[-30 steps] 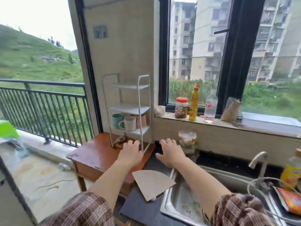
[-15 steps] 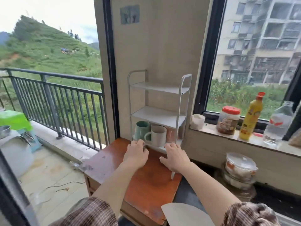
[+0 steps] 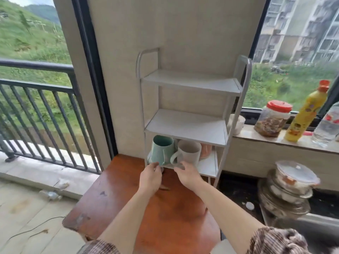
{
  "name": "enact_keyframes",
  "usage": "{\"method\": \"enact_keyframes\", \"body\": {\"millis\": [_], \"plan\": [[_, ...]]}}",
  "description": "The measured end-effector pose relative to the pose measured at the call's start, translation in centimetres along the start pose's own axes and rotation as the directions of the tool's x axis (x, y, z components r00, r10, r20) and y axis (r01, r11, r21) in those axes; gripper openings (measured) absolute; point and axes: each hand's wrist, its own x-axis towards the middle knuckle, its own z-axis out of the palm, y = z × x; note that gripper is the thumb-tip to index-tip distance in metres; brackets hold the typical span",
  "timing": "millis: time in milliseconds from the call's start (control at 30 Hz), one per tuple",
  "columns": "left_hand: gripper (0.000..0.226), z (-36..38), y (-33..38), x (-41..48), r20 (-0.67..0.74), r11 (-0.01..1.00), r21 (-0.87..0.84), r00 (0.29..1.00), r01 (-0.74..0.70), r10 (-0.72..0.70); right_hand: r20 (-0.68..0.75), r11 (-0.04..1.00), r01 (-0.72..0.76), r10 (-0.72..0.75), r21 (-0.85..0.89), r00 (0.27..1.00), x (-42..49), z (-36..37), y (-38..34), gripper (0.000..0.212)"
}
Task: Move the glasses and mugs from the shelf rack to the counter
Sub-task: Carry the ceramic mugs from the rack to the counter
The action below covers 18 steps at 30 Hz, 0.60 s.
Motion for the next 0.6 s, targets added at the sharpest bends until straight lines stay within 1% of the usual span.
{"method": "enact_keyframes", "body": {"millis": [67, 133, 200, 267, 333, 400, 433, 467, 533, 600], "plan": [[0.035, 0.4, 0.1, 1.1, 0.004, 0.989, -0.148, 1.000, 0.029, -0.029, -0.005, 0.969, -0.109, 0.113, 0.220, 0.994, 1.0, 0.8, -0.7, 0.033], [0.035, 0.9, 0.2, 1.6, 0.034, 0.964, -0.261, 0.999, 0.049, -0.042, 0.022, 0.876, -0.212, 0.225, 0.432, 0.974, 1.7, 1.4, -1.4, 0.023], [0.037, 1.2, 0.3, 1.9, 0.069, 0.948, -0.314, 0.997, 0.050, -0.030, 0.023, 0.778, -0.254, 0.294, 0.575, 0.955, 2.4, 1.8, -1.7, 0.011], [0.040, 1.4, 0.2, 2.1, 0.107, 0.934, -0.353, 0.994, 0.050, -0.013, 0.016, 0.695, -0.250, 0.324, 0.674, 0.946, 2.9, 2.1, -1.9, 0.006], [0.043, 1.5, 0.1, 2.3, 0.145, 0.923, -0.380, 0.989, 0.063, -0.008, 0.026, 0.623, -0.255, 0.352, 0.740, 0.936, 2.9, 2.1, -2.3, 0.011], [0.049, 1.4, -0.1, 2.6, 0.163, 0.923, -0.371, 0.986, 0.104, -0.045, 0.036, 0.572, -0.271, 0.387, 0.774, 0.921, 2.6, 1.9, -2.4, 0.009], [0.054, 1.5, -0.1, 2.8, 0.155, 0.927, -0.350, 0.984, 0.135, -0.085, 0.038, 0.559, -0.278, 0.403, 0.781, 0.915, 2.5, 1.8, -2.2, 0.011], [0.059, 1.6, -0.1, 3.0, 0.134, 0.935, -0.313, 0.982, 0.167, -0.130, 0.033, 0.555, -0.281, 0.414, 0.783, 0.910, 2.3, 1.7, -1.9, 0.020], [0.066, 1.7, 0.2, 3.0, 0.093, 0.946, -0.223, 0.971, 0.235, -0.219, 0.022, 0.542, -0.303, 0.464, 0.784, 0.886, 2.0, 1.4, -1.3, 0.046], [0.075, 1.8, 0.5, 2.9, 0.103, 0.934, -0.217, 0.958, 0.285, -0.268, 0.001, 0.513, -0.331, 0.541, 0.792, 0.841, 1.5, 1.0, -0.8, 0.064]]}}
